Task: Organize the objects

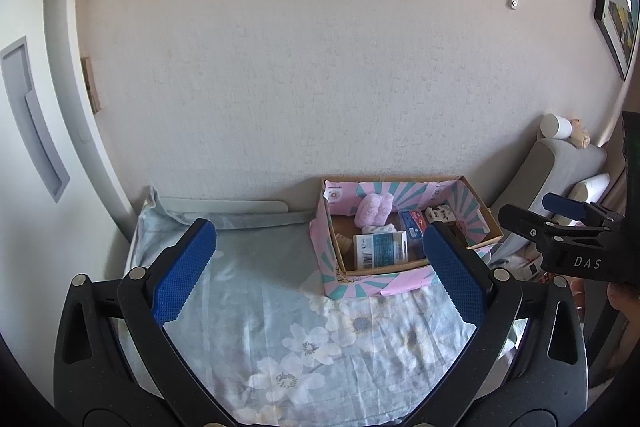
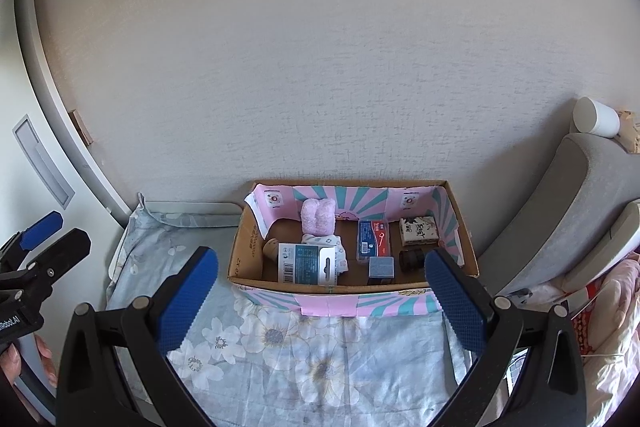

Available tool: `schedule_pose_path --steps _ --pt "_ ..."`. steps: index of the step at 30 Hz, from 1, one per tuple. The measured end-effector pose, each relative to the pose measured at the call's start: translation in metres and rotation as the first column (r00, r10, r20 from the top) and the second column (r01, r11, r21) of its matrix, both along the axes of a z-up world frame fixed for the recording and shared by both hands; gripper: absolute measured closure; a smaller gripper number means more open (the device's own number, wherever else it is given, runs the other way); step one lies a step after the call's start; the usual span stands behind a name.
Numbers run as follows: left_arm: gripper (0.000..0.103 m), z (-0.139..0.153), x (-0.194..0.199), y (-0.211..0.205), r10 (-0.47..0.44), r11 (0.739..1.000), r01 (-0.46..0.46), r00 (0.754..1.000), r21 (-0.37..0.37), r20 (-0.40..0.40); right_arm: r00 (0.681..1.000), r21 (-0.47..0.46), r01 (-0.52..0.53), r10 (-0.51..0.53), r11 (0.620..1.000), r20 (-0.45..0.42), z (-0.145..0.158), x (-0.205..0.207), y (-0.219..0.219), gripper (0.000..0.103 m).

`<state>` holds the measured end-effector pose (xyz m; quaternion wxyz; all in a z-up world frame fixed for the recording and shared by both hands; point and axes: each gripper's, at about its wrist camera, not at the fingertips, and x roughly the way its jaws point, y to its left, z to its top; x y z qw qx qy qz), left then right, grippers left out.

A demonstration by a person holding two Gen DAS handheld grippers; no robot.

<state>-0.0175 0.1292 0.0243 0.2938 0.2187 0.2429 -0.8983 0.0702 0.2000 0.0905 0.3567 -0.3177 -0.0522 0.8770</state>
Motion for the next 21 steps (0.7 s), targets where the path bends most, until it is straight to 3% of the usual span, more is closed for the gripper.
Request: schedule_pose_path --steps 12,18,21 --pt "0.000 -0.0013 -0.0019 -0.0006 0.017 1.000 -0.017 1.000 -0.007 0.004 1.000 0.010 0.001 -0.001 1.000 -0.007 0.0022 -0.0027 -0.0002 0.000" --pt "0.000 -0.0033 0.0025 -0.0057 0.009 0.998 -0.006 0.998 0.056 -0.058 1.000 0.016 0.004 -0.003 1.000 -0.012 0.0031 -0.0026 -0.0013 0.000" --pt "0.000 -0.0031 -0.0007 -0.0028 0.037 0.999 -0.036 0.999 0.028 -0.022 1.000 0.019 0.007 -0.006 1.000 -0.015 0.0034 -0.0025 -0.0013 0.000"
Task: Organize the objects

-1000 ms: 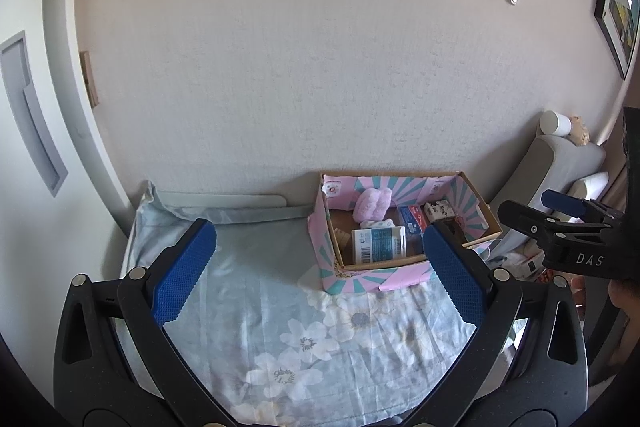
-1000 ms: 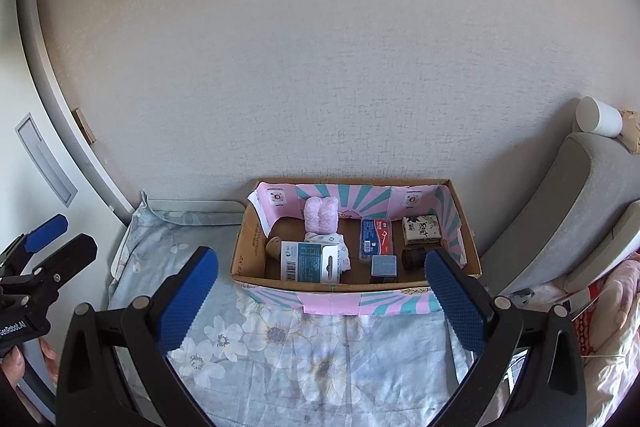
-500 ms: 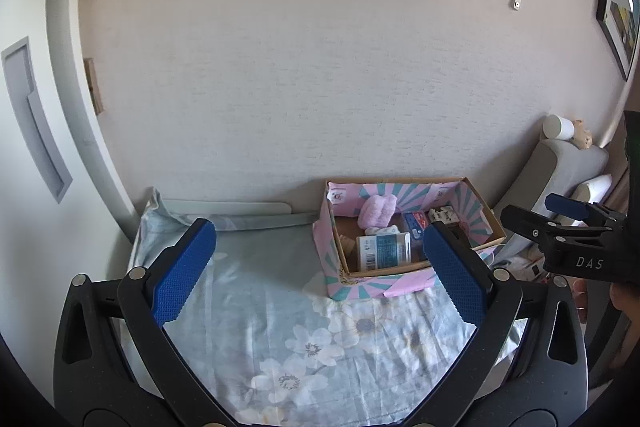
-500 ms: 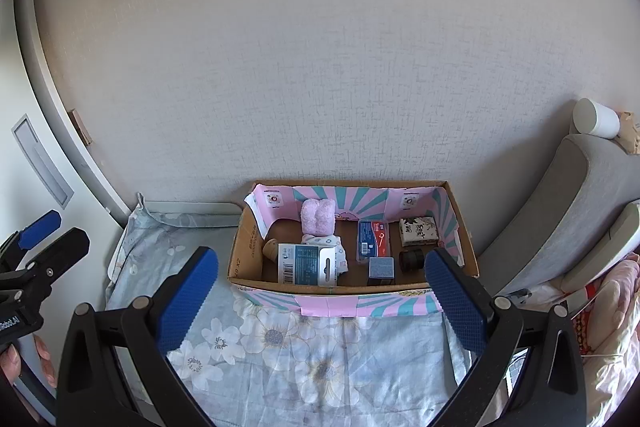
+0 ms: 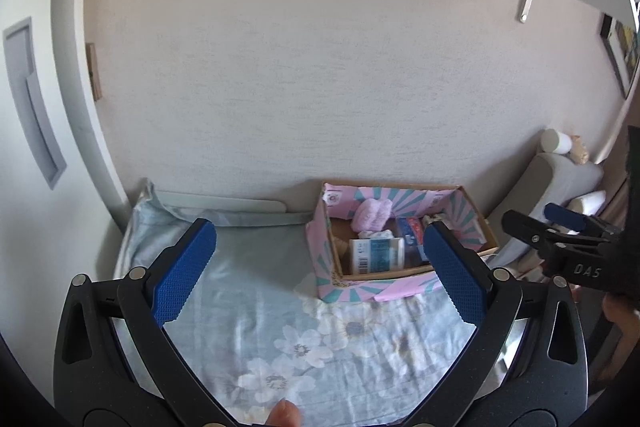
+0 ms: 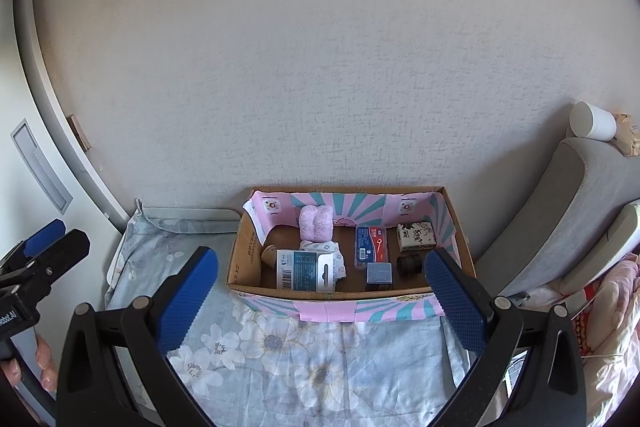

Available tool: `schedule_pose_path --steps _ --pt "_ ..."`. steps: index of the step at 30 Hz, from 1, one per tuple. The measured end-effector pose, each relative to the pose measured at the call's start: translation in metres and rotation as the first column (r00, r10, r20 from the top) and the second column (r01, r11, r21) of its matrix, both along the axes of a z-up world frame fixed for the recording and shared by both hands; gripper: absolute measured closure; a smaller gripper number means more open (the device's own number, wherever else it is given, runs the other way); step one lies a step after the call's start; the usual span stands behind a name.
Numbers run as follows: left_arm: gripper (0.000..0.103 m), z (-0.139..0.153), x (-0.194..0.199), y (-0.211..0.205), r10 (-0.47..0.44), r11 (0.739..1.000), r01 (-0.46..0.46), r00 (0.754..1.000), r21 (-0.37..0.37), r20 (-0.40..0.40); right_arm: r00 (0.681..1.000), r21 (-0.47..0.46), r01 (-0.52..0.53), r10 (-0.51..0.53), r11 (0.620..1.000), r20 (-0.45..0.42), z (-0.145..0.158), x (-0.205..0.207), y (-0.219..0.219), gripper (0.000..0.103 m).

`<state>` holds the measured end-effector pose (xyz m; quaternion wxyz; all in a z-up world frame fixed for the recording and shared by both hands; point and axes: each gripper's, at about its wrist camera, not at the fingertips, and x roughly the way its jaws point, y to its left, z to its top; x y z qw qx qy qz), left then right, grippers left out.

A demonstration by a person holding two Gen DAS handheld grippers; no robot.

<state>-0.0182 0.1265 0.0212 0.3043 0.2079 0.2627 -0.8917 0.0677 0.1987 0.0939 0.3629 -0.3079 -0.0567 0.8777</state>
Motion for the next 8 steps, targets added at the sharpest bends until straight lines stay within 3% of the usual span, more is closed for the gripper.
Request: schedule_pose_path --steps 8 --pt "0.000 -0.0021 -0.0025 0.0025 0.020 1.000 -0.020 1.000 -0.019 -0.001 1.000 -0.002 0.008 -0.008 1.000 0.004 -0.0007 0.0001 0.0020 0.000"
